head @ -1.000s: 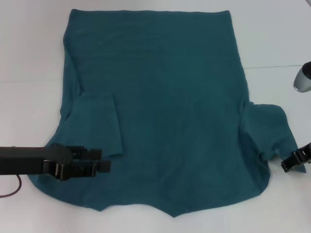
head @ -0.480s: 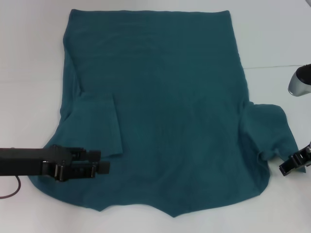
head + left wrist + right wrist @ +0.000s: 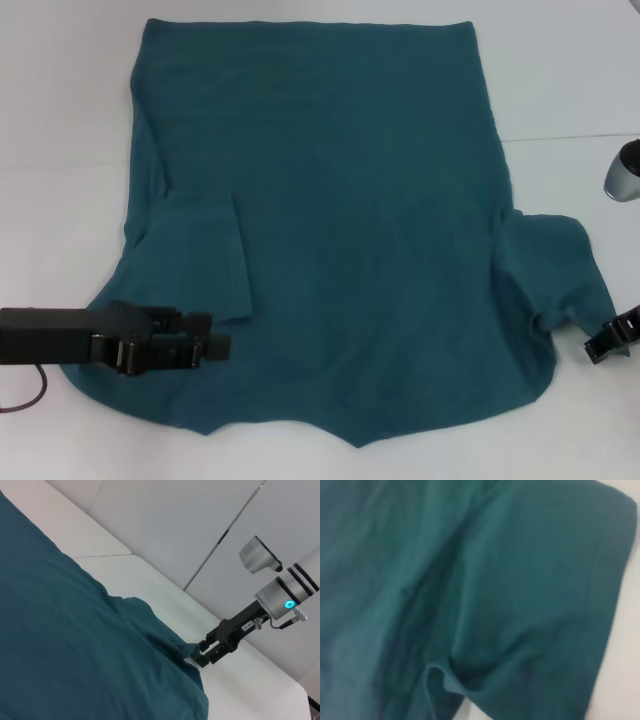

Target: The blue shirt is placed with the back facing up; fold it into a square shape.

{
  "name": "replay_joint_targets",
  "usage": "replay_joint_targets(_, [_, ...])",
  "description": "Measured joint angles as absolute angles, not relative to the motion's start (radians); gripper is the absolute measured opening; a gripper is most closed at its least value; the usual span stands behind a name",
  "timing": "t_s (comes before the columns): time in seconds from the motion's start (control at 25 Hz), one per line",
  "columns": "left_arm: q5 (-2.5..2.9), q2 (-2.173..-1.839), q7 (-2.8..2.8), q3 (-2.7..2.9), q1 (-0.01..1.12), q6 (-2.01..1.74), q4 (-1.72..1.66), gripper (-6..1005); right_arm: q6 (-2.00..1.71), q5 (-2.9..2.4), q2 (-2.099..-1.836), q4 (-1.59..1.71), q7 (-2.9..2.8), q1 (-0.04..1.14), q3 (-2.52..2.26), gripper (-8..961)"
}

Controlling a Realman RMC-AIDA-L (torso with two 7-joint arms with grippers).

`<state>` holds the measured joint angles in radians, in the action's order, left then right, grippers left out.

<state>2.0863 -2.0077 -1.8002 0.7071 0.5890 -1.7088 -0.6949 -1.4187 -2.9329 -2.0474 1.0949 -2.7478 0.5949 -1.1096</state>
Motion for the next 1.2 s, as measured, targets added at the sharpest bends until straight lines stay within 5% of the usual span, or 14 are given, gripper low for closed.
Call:
replay_joint_targets(1.04, [2.096,-2.017,-1.813,0.709,0.589,-1.710,-0.700,615,-1.364,-2.932,-2.040,1.066,-2.742,0.600,-1.107,684])
replay_joint_targets(1.12, [2.096,-2.017,-1.814,0.708,0.589,-1.710,-0.701,615,-1.365,-2.931,-2.041,1.066,-2.742,0.599,-1.107,465])
replay_joint_targets(1.2, [2.096,-2.017,-1.815,0.706,0.589,-1.710,-0.701,615,-1.365,-2.931,-2.040,1.066,-2.742,0.598,-1.105,382])
